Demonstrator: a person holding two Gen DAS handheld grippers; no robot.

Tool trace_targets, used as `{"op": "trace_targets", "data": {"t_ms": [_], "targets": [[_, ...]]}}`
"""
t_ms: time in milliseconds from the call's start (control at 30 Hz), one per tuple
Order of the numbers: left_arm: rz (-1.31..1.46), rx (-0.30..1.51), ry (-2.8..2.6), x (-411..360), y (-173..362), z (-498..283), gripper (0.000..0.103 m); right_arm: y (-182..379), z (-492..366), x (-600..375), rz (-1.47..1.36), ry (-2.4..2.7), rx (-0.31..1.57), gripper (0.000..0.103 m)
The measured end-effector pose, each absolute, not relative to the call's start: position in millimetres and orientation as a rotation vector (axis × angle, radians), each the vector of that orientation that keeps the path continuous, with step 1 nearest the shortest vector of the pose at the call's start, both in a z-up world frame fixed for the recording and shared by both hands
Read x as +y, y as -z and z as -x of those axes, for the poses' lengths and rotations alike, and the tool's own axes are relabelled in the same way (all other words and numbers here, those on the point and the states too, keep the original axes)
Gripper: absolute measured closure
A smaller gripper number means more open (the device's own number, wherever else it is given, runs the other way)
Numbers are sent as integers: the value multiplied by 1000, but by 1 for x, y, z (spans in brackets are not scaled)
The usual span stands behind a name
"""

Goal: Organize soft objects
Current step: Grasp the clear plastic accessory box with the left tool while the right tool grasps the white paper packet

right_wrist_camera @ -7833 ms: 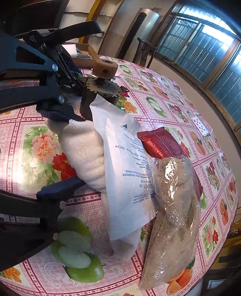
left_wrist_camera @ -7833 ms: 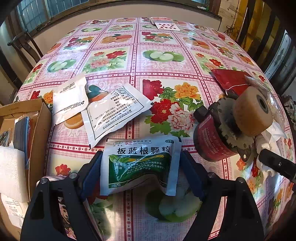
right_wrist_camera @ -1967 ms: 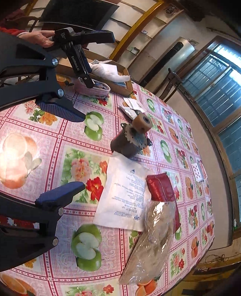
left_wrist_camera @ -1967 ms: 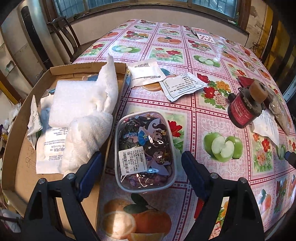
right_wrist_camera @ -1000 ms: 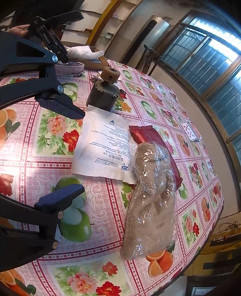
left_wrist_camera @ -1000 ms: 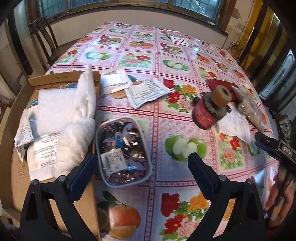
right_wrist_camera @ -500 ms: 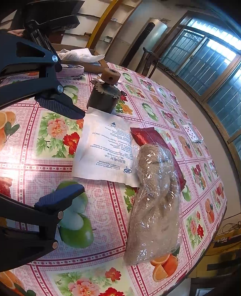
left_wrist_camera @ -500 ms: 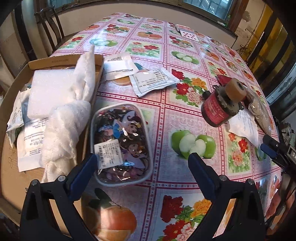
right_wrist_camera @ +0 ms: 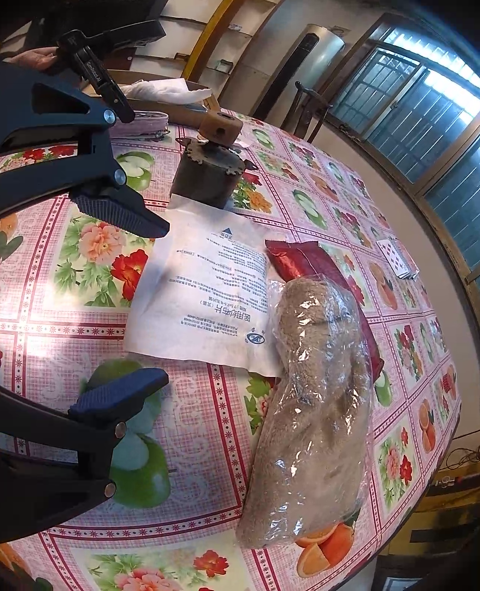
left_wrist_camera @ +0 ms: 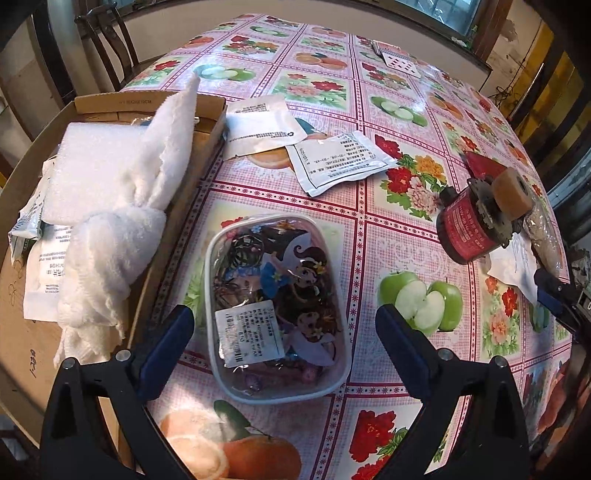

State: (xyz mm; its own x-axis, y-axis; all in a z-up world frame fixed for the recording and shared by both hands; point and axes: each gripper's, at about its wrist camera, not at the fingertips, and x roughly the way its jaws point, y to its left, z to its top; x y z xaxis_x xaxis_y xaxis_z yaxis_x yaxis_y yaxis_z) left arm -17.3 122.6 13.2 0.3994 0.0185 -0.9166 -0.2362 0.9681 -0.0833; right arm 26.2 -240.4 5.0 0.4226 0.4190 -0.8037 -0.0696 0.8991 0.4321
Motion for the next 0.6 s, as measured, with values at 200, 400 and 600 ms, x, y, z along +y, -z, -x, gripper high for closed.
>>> {"op": "trace_targets", "data": {"t_ms": [200, 400, 600], "targets": [[209, 1186, -177, 118, -1, 7, 4, -5, -46, -228, -315, -299, 1119, 24], [185, 1192, -166, 112, -1, 4, 4, -3, -56, -239, -387, -326, 1134, 23], [161, 1198, -161, 107, 2, 2, 1, 1, -56, -261, -502, -381, 1133, 23]]}}
